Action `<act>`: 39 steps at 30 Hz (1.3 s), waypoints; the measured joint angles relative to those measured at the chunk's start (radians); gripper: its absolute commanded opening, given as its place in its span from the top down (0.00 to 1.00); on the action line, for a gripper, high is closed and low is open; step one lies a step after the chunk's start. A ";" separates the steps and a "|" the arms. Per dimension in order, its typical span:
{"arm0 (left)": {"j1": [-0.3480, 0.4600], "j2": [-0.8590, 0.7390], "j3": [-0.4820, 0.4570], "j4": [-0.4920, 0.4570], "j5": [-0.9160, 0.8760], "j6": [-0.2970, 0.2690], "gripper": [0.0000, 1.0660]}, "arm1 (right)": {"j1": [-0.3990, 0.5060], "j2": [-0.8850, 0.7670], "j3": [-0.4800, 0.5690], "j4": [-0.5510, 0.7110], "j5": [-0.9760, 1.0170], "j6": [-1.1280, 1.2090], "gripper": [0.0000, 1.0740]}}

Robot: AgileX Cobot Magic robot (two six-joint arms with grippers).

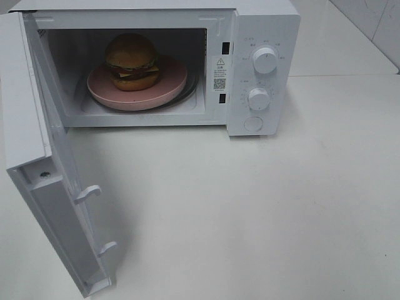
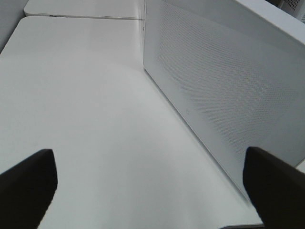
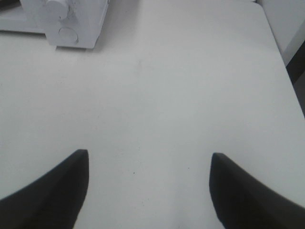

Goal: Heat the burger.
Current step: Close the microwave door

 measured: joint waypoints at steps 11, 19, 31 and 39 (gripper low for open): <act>0.000 0.000 0.000 0.000 0.000 0.000 0.08 | -0.060 -0.136 0.000 0.002 0.001 0.000 0.36; 0.000 0.000 0.000 0.000 0.000 0.000 0.08 | -0.060 -0.136 0.002 0.002 0.001 0.000 0.36; 0.000 0.000 0.000 0.000 0.000 0.000 0.08 | -0.060 -0.136 0.002 0.002 0.001 0.000 0.37; 0.000 0.000 0.000 0.000 0.000 0.000 0.08 | -0.060 -0.136 0.002 0.002 0.001 0.000 0.37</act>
